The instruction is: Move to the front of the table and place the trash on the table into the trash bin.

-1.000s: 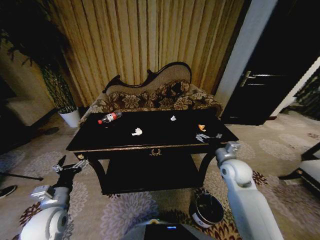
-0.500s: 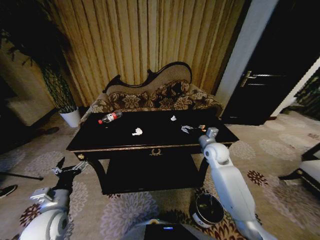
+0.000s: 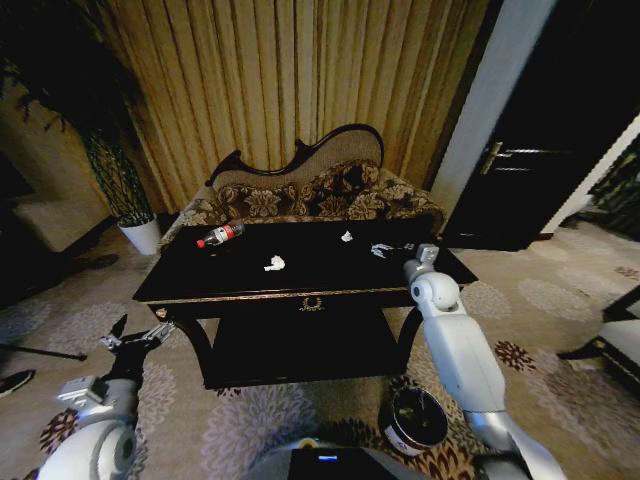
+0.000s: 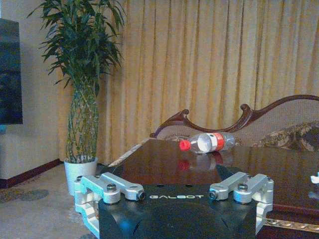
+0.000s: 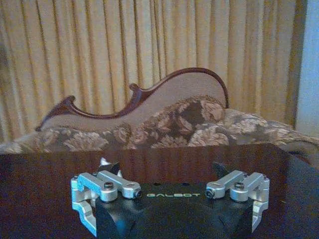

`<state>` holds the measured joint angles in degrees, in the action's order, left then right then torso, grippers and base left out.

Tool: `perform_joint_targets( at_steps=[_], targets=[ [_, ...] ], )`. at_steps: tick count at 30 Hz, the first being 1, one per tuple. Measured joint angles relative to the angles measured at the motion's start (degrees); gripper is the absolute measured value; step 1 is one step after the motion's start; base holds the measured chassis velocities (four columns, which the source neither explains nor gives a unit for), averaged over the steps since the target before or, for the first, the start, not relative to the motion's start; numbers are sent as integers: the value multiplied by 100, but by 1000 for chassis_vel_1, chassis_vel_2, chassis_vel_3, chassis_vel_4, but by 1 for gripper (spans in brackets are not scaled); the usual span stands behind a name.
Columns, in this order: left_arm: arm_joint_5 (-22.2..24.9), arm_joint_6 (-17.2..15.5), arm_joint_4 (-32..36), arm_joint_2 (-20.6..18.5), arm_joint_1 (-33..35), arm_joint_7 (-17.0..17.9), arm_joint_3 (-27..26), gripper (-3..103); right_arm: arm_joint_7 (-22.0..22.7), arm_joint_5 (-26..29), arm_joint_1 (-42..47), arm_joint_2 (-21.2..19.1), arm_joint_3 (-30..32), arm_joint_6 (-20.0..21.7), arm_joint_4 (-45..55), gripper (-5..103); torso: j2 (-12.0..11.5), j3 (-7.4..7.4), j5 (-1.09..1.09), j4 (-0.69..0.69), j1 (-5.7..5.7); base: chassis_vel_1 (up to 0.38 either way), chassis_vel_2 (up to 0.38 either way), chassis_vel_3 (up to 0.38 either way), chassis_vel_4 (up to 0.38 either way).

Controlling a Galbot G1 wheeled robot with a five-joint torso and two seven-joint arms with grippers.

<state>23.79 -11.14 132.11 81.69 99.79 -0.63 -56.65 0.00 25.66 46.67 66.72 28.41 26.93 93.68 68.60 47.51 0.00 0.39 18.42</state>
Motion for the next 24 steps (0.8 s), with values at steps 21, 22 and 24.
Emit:
perform_joint_targets(
  at_steps=[21, 22, 24],
  targets=[
    [34, 102, -34, -7, 63, -58, 9, 100, 0, -281, -302, -43, -104, 14, -961, 100, 0, 0, -1, -2, 0, 0, 0, 0, 0],
    [34, 107, -35, -1, 67, -66, 14, 100, 0, -278, -311, -44, -105, 13, -986, 100, 0, 0, 0, -2, -1, 0, 0, 0, 0],
    [33, 113, -40, 4, 68, -81, 20, 100, 0, -272, -314, -62, -97, 9, -1014, 100, 0, 0, 0, -2, 0, 0, 0, 0, 0]
  ],
)
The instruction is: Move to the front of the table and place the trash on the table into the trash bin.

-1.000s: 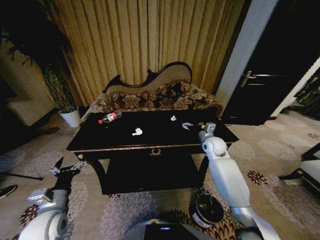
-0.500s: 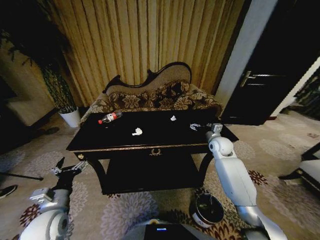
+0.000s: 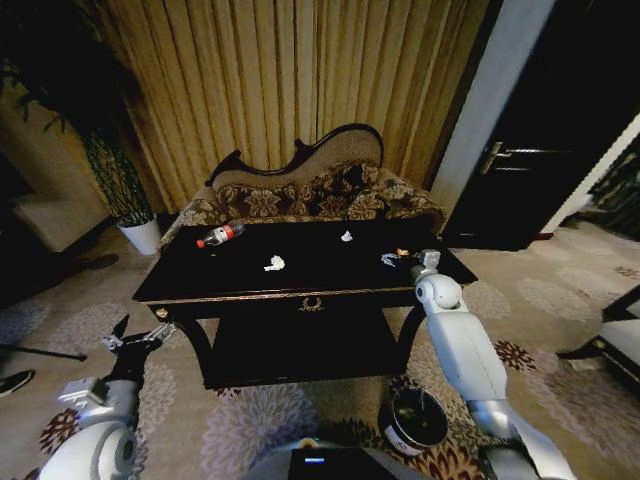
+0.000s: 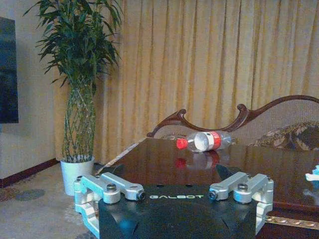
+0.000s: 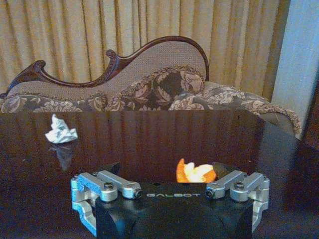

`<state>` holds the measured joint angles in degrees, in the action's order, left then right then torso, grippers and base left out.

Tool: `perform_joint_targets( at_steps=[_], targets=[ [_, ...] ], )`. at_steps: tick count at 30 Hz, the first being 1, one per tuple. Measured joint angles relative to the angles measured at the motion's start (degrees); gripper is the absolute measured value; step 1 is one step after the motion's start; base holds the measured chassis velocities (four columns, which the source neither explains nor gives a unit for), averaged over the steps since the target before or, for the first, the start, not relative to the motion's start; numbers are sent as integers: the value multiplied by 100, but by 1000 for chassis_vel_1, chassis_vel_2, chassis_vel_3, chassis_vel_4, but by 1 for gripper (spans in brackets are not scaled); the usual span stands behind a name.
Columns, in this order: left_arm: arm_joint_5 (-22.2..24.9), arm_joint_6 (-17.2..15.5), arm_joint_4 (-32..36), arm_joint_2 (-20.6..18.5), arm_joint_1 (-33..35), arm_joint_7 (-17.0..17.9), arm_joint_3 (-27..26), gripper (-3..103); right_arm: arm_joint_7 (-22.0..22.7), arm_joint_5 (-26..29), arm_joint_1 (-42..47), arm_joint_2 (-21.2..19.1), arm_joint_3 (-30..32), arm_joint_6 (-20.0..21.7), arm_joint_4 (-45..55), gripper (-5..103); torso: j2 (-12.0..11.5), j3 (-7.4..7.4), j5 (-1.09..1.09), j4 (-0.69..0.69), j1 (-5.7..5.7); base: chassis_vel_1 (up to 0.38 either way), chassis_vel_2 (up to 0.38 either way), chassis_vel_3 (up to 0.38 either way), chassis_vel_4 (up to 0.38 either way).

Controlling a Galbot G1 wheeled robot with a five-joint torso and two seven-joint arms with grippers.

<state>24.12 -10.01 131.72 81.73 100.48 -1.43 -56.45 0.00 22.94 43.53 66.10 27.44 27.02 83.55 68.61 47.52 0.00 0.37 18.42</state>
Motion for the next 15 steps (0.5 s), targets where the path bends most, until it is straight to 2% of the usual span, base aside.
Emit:
perform_joint_targets(
  at_steps=[15],
  targets=[
    [-3, 43, -11, 12, -3, -5, 4, 100, 0, -69, 90, -34, 121, -45, -78, 100, 0, 0, 0, 0, 0, 0, 0, 0, 0]
  ],
)
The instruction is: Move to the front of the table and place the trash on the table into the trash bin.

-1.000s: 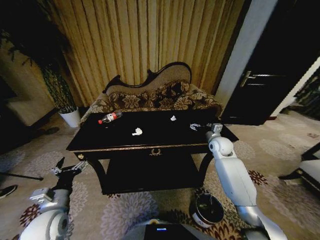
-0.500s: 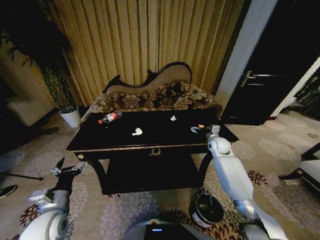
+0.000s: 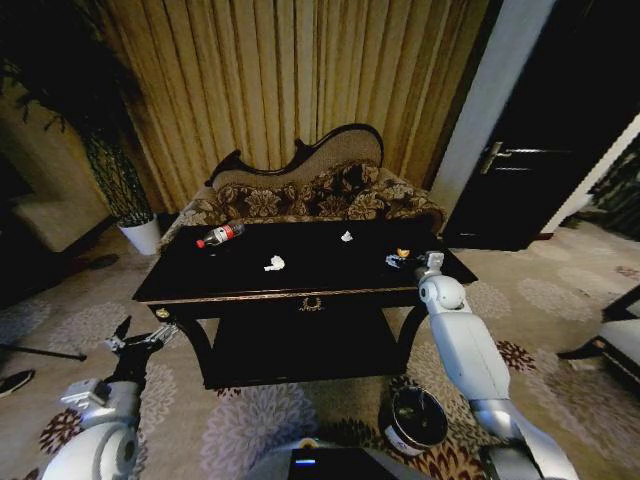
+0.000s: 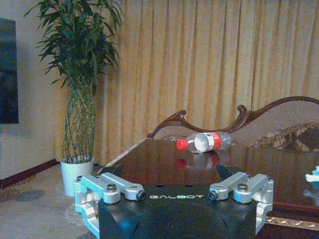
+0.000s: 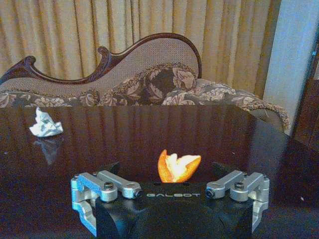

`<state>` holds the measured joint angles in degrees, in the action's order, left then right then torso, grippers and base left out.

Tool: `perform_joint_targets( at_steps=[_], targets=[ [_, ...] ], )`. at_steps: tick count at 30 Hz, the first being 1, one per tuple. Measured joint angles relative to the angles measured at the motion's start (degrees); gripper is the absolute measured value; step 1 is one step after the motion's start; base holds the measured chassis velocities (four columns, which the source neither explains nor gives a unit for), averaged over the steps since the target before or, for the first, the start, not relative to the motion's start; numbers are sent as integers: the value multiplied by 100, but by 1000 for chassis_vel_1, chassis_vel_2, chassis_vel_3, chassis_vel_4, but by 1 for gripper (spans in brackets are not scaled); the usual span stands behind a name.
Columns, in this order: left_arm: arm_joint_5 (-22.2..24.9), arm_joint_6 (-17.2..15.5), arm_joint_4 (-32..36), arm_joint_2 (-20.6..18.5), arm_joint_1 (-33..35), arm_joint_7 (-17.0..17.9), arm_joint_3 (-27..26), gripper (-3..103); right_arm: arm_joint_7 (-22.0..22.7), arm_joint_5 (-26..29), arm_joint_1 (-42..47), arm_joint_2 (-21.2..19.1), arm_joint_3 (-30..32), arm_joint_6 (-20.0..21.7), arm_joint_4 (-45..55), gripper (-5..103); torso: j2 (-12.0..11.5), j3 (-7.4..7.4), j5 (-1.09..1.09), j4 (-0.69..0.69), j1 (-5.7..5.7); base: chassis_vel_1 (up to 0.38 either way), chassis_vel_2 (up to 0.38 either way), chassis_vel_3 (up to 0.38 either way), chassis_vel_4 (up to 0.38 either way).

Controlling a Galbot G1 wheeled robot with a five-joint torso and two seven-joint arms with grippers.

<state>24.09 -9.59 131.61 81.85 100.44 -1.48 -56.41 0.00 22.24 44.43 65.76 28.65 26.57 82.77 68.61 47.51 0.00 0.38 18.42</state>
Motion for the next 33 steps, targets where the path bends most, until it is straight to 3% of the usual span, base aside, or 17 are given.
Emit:
perform_joint_targets(
  at_steps=[4, 6, 11, 12, 14, 17, 19, 23, 28, 29, 31, 33],
  targets=[
    [3, 3, 24, 0, -2, 4, 2, 100, 0, -29, 38, 2, 20, -20, 27, 102, 0, 0, 0, 0, 0, 0, 0, 0, 0],
    [5, 4, 27, 4, -2, 5, 3, 100, 0, -32, 48, 2, 28, -62, 31, 99, 0, 0, 0, 0, 0, 0, 0, 0, 0],
    [8, 39, 26, 21, 22, 7, 3, 100, 0, -52, 98, -2, 79, -130, 51, 78, 0, 0, 0, 0, 0, 0, 0, 0, 0],
    [8, 39, 26, 21, 22, 7, 3, 100, 0, -52, 98, -2, 79, -130, 51, 78, 0, 0, 0, 0, 0, 0, 0, 0, 0],
    [9, 48, 26, 25, 28, 7, 1, 100, 0, -54, 124, -3, 90, -134, 73, 68, 0, 0, 0, 0, 0, 0, 0, 0, 0],
    [10, 49, 27, 27, 30, 7, 1, 100, -1, -60, 130, -1, 92, -137, 81, 62, 0, 0, 0, 0, 0, 0, 0, 0, 0],
    [12, 51, 36, 28, 30, 6, 1, 100, -1, -143, 147, 4, 96, -214, 90, 51, 0, 0, 0, 0, 0, 0, 0, 0, 0],
    [12, 52, 40, 29, 29, 4, 1, 100, 0, -186, 163, 9, 101, -272, 90, 40, 0, 0, 0, -1, 0, 0, 0, 0, 0],
    [12, 61, 58, 31, 24, 3, 1, 100, -1, -194, 214, 8, 143, -316, 95, 19, 0, 0, -1, -1, 0, 0, 0, 0, 0],
    [12, 61, 58, 31, 24, 3, 1, 100, -1, -194, 214, 8, 143, -316, 95, 19, 0, 0, -1, -1, 0, 0, 0, 0, 0],
    [12, 62, 65, 35, 24, 2, 1, 100, -1, -194, 236, 8, 162, -326, 108, 8, 0, 0, -1, -1, 0, 0, 0, 0, 0],
    [12, 62, 70, 36, 24, 2, 1, 100, -1, -193, 253, 11, 175, -332, 120, 5, 0, 0, -1, -1, 0, 0, 0, 0, 0]
  ],
)
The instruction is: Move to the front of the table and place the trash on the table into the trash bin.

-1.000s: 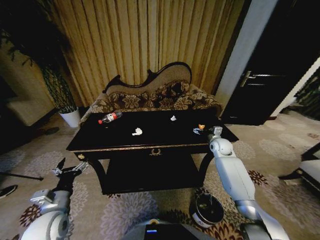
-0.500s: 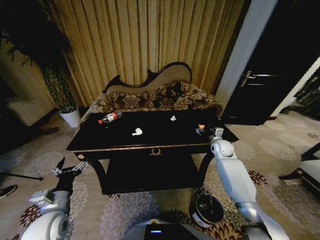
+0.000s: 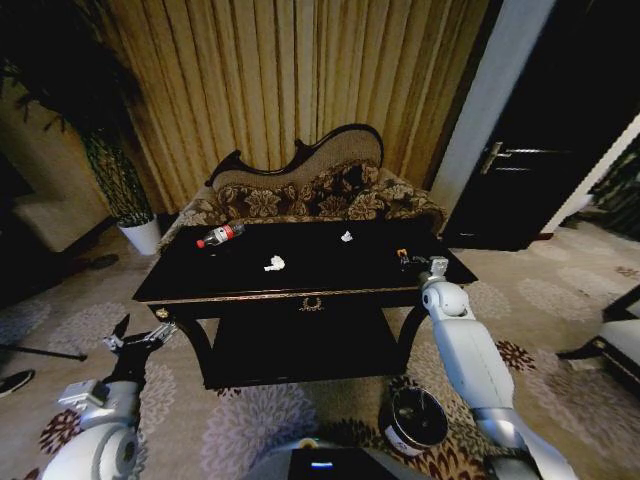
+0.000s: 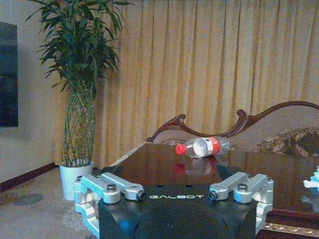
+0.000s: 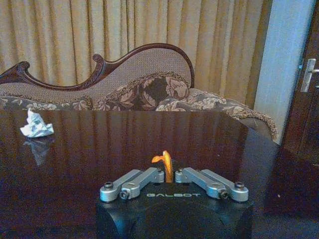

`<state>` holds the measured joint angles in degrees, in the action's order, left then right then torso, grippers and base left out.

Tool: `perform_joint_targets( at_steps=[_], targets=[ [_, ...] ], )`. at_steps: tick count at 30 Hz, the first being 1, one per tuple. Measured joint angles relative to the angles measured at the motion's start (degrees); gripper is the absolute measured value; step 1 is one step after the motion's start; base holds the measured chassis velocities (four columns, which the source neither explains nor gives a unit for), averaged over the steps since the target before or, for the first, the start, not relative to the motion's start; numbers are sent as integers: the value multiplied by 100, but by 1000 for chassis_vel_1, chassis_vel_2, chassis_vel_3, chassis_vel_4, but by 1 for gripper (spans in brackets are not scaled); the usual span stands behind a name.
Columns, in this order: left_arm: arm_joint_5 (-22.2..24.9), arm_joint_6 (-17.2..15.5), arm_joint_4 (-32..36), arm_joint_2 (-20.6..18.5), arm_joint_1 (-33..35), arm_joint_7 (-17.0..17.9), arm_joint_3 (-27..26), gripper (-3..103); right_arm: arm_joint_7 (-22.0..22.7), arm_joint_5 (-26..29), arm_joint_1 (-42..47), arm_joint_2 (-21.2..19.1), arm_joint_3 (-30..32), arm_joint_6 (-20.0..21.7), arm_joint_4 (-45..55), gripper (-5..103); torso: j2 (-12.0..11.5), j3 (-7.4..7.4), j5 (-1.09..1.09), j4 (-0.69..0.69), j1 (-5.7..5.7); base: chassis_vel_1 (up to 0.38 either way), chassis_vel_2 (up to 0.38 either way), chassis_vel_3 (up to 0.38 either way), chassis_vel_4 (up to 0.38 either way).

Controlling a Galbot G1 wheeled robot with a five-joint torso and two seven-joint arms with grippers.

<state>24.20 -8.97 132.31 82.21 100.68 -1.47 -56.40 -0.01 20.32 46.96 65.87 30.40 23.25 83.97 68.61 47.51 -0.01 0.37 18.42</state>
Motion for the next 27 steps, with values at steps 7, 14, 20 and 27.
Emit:
perform_joint_targets(
  at_steps=[7, 14, 20, 27],
  targets=[
    [-1, 1, 38, 8, 1, -2, 9, 100, 1, 67, 188, 18, 138, -89, 416, 5, 0, 0, 1, 2, 0, 0, 0, 0, 0],
    [-2, -1, 47, 7, -26, -1, 22, 100, 0, 451, 320, 4, 382, -148, 1211, 5, 0, 0, 0, 0, 0, 0, 0, 0, 0],
    [-7, -5, 8, 4, -59, 1, 45, 100, 1, 869, 850, -25, 760, -436, 2095, 5, 0, 0, 0, 2, 0, 0, 0, 0, 0],
    [-9, -4, -10, -16, -94, 0, 76, 100, 1, 1134, 1366, 30, 1038, -557, 2749, 5, 0, 0, 0, 1, 0, 0, 0, 0, 0]
  ],
)
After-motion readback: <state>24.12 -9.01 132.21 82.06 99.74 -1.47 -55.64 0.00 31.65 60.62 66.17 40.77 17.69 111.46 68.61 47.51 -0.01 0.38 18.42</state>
